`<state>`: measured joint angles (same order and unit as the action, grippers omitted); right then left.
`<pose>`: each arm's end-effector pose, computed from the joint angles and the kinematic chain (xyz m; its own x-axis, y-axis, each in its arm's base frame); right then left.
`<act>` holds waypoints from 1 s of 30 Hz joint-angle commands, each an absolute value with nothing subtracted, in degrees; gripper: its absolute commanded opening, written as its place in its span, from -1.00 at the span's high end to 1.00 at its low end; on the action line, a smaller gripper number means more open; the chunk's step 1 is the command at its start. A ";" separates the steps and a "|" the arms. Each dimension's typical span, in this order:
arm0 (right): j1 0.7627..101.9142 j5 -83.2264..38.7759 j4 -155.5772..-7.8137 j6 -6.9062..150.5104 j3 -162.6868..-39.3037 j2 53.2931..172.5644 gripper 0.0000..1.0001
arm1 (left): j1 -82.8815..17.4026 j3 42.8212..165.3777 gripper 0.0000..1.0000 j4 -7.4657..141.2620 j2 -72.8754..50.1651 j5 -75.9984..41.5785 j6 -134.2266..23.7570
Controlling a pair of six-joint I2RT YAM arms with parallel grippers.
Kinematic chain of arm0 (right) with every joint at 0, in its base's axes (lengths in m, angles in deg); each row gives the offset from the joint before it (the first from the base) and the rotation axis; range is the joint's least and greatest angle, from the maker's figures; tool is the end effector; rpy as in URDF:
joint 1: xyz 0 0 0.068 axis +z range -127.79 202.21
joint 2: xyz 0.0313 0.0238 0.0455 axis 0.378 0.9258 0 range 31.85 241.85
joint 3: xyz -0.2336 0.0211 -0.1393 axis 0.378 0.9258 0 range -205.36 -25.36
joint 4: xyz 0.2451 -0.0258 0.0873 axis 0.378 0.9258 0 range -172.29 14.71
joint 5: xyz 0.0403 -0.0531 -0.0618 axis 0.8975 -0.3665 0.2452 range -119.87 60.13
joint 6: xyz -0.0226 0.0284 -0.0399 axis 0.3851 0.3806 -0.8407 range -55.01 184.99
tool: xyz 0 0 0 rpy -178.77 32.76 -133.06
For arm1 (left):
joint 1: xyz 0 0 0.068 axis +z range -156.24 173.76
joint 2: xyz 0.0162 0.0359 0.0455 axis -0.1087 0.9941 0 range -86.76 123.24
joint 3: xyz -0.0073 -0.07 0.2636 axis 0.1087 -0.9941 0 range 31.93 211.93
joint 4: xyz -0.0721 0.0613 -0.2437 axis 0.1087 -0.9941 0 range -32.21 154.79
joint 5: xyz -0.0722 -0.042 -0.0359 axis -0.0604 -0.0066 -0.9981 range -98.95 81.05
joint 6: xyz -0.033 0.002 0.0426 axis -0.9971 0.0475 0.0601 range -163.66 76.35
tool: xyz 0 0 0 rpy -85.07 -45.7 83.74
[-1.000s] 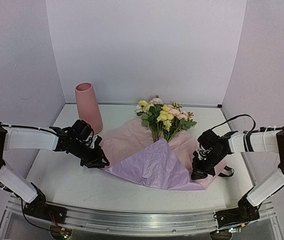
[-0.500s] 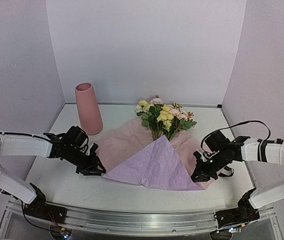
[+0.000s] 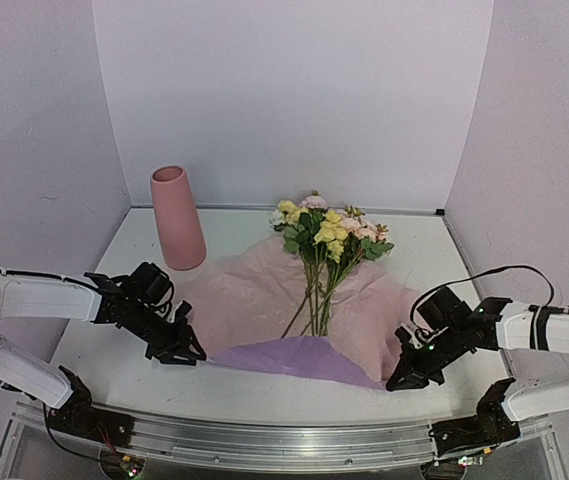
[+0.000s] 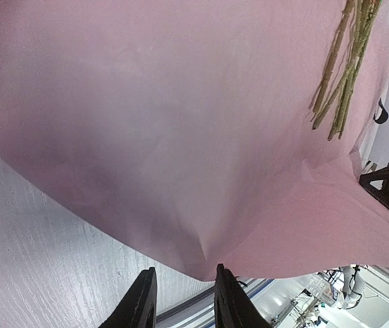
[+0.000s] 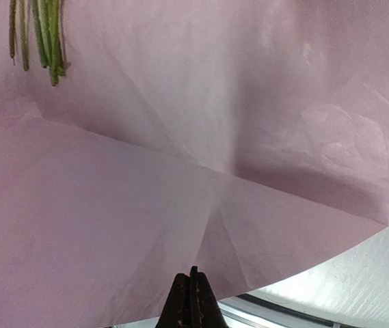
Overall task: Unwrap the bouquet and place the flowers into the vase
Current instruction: Unfold the wrapping paper at the center of the board.
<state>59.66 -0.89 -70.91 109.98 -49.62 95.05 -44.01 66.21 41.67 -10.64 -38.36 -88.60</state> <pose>0.1454 0.1331 0.1608 -0.9818 0.0271 -0.1878 -0.1178 0.6890 0.7151 0.1661 -0.1507 0.1559 -0.9999 -0.0038 0.0148 -0.0121 0.7894 -0.6138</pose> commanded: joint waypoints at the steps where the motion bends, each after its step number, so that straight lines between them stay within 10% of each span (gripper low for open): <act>1: 60.80 -3.12 -69.81 112.37 -48.26 94.35 0.99 | -44.56 65.18 0.38 40.70 -12.28 -38.01 -89.38; 30: 67.81 -7.64 -68.41 116.39 -60.07 96.17 0.92 | -46.97 86.66 0.38 25.01 -9.57 -30.88 -87.77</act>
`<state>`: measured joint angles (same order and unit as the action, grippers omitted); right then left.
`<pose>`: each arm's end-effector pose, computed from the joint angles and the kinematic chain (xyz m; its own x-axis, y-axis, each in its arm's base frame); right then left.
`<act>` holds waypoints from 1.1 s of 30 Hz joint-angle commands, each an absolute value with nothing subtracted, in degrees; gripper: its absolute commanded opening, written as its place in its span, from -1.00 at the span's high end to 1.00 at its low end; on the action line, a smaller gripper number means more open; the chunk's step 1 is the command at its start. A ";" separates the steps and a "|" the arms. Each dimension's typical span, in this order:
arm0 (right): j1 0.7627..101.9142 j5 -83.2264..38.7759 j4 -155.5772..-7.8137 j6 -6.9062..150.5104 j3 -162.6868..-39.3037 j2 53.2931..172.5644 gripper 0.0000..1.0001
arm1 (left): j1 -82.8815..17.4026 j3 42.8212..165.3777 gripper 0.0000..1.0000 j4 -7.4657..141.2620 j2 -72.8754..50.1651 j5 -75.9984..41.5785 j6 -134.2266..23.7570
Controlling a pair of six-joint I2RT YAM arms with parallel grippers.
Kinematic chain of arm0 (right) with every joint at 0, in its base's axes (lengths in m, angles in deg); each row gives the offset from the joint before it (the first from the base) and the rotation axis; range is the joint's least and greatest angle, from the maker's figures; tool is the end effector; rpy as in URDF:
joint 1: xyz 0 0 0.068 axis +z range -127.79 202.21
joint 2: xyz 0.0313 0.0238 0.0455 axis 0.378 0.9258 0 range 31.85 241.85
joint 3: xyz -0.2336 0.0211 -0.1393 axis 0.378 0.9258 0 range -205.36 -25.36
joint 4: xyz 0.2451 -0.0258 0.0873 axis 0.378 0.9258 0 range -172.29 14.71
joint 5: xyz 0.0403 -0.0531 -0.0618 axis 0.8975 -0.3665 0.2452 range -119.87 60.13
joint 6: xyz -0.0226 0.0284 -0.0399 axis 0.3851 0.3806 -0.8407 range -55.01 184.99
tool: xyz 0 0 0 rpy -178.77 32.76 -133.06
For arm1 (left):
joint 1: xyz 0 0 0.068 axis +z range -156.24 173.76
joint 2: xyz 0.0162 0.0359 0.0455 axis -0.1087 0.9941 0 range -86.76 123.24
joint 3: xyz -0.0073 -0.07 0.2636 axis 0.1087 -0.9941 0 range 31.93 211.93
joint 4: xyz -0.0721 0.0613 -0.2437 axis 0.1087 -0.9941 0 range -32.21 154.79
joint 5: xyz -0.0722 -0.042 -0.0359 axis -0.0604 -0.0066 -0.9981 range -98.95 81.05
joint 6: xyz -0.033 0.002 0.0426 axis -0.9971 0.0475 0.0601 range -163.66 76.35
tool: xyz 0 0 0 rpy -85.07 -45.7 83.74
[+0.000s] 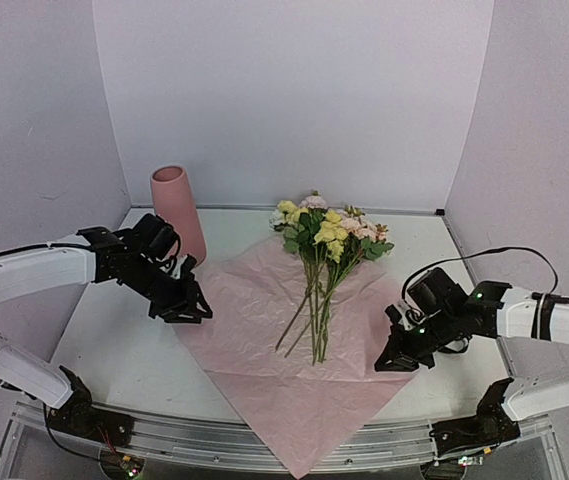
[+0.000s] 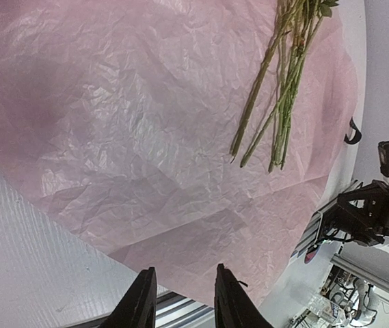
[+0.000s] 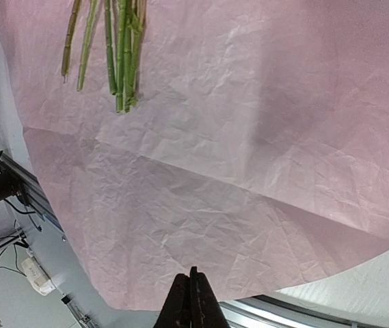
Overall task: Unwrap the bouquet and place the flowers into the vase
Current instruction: Unfold the wrapping paper at the center of the board.
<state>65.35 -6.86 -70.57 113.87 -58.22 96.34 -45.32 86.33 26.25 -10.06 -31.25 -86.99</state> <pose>0.1540 0.1633 0.2010 -0.9598 0.0509 -0.2760 -0.1728 0.6675 0.7243 0.1940 -0.1748 0.2396 -0.9918 -0.0125 -0.1269 0.0633 0.8155 -0.5753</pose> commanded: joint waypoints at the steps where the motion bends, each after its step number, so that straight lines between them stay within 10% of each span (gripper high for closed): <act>1: 68.90 -7.73 -69.04 117.17 -60.07 96.32 0.92 | -47.64 86.24 0.38 25.41 -9.67 -30.67 -88.33; 33: 89.54 -16.83 -73.44 123.09 -68.19 123.17 0.85 | -63.37 77.95 0.40 39.79 1.95 -22.64 -95.10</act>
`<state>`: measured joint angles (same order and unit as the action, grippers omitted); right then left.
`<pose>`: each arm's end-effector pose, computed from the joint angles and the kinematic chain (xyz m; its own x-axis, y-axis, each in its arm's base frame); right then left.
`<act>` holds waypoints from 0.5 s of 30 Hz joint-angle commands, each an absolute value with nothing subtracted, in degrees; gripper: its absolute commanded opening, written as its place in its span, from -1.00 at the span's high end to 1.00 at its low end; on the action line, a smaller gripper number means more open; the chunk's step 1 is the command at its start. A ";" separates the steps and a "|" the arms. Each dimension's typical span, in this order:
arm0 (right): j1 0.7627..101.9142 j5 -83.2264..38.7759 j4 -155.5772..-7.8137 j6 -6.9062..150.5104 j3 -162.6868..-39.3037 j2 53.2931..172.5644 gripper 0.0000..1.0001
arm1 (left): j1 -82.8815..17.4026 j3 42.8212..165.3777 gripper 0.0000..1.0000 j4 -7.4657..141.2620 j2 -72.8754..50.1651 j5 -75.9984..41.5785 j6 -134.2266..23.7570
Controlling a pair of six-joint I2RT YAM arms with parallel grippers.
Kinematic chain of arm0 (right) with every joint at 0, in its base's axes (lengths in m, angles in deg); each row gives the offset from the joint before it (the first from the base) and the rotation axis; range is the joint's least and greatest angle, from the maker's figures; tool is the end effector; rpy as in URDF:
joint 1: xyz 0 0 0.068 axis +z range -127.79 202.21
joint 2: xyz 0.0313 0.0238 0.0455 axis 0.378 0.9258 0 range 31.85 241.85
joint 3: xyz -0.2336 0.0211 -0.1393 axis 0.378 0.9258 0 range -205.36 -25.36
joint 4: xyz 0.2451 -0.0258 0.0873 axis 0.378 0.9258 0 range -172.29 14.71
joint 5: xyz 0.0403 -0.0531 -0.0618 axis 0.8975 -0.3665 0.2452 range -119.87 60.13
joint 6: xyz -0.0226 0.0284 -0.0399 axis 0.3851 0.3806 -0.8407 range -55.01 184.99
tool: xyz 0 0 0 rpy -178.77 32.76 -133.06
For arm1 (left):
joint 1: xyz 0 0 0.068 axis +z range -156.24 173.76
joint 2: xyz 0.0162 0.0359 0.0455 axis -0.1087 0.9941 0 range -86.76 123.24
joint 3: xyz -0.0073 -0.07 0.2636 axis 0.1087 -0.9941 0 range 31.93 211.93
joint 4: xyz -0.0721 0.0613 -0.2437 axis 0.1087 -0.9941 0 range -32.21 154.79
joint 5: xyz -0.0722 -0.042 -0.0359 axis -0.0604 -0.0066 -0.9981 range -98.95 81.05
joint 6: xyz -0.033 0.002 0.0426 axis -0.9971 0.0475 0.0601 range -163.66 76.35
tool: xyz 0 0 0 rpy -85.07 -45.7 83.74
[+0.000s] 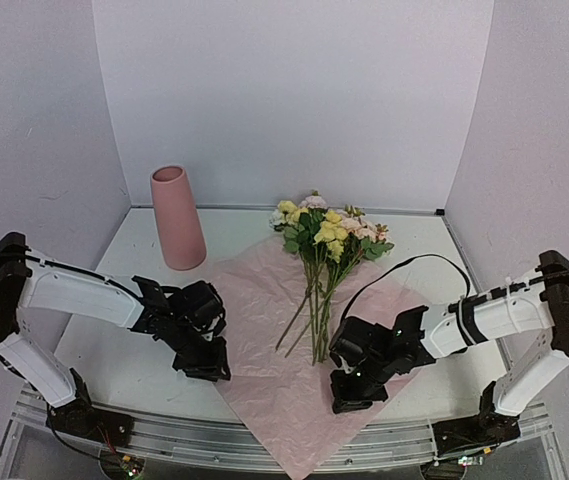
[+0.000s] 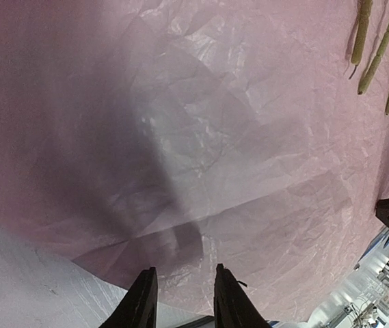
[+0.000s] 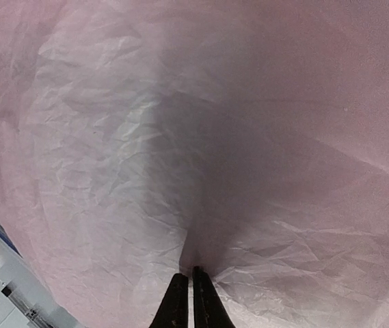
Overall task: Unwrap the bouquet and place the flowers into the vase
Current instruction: Unfold the wrapping paper at the center of the board.
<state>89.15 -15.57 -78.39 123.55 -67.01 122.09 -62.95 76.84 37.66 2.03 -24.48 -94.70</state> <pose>0.1072 0.2741 0.1473 -0.9730 -0.1748 -0.1504 -0.2306 0.7486 0.6217 0.1391 -0.2291 0.1485 -0.9898 0.1423 -0.0077 0.1327 0.9014 -0.4121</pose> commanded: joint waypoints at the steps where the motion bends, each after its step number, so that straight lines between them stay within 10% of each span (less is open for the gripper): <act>1: 89.54 -17.16 -72.57 122.71 -68.71 122.98 0.85 | -63.43 78.43 0.40 39.76 1.31 -22.35 -95.17; 15: 89.23 -33.36 -64.38 120.21 -79.85 113.99 0.68 | -63.54 97.51 0.20 39.61 5.72 -14.30 -84.89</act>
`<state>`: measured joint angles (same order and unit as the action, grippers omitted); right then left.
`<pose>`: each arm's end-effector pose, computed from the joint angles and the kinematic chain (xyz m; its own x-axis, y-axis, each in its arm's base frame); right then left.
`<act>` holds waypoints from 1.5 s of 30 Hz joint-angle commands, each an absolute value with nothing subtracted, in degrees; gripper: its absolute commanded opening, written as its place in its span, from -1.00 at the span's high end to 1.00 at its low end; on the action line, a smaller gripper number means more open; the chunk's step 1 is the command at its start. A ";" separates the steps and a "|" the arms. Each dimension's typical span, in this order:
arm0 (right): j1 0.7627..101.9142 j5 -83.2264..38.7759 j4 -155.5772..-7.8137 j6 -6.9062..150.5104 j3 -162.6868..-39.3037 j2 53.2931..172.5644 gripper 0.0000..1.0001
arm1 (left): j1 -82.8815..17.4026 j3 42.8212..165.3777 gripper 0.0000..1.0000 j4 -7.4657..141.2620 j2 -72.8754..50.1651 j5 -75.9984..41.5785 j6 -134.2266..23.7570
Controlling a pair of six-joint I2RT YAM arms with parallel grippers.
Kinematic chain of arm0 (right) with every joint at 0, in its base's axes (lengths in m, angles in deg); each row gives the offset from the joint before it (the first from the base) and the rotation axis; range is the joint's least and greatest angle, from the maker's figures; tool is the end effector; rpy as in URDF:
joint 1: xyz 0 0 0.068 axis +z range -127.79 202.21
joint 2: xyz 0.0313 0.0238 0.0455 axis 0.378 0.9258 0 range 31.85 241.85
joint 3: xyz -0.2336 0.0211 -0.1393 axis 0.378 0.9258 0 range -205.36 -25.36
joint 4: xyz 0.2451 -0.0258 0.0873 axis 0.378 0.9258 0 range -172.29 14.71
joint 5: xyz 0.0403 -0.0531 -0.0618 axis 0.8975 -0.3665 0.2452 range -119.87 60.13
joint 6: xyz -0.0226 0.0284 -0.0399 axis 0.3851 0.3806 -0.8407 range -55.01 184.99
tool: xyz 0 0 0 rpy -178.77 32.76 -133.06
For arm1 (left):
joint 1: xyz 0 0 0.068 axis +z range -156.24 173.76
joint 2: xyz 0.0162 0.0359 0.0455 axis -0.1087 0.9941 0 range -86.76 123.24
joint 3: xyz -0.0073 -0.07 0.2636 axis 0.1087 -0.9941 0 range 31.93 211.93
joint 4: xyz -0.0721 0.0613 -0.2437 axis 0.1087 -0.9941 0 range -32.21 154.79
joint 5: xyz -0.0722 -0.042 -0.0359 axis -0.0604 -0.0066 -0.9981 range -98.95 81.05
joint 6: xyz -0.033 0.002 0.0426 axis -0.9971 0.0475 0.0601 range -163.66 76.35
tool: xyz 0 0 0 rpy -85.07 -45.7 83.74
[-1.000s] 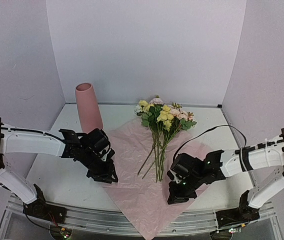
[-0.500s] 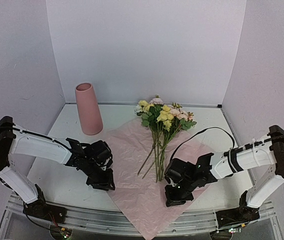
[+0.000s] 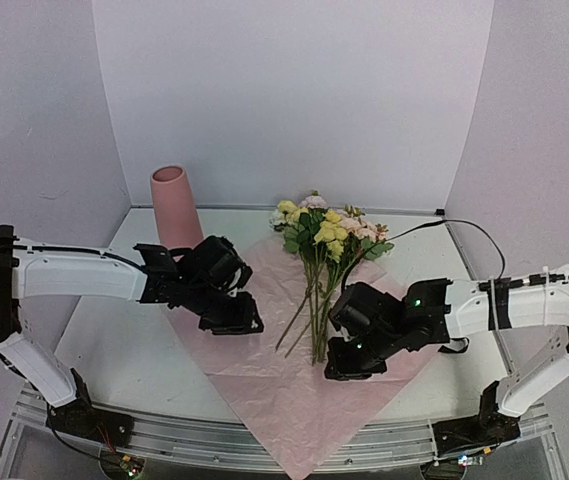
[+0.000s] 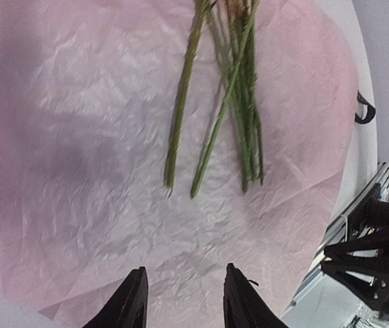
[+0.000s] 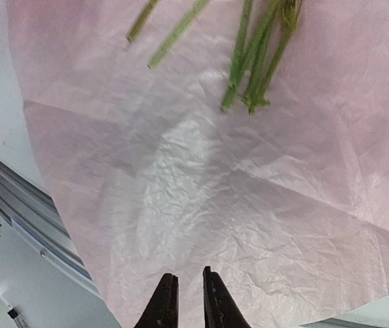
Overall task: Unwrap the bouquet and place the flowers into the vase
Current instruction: Unfold the wrapping paper at the center of the board, then pick up the fake flower from the wrapping paper.
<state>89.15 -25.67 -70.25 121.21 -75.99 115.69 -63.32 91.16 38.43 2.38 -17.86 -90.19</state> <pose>0.1178 0.2831 0.2142 -0.9342 -0.0780 -0.3481 -0.2901 0.7340 0.6140 0.1687 -0.2707 0.2165 -0.9468 0.1429 -0.2884 0.2745 0.8265 -0.4915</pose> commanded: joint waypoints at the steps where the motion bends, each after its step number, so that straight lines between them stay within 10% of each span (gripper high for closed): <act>1: 89.16 -34.25 -63.97 120.42 -80.65 113.85 0.68 | -63.54 99.11 0.17 39.58 6.99 -13.64 -84.29; 38: 87.09 -46.97 -56.48 129.35 -84.97 110.52 0.64 | -64.04 130.26 0.17 27.30 42.41 -0.98 -69.34; 45: 86.46 -47.32 -55.82 128.81 -87.45 113.76 0.65 | -64.86 131.57 0.55 25.66 44.01 -2.15 -68.42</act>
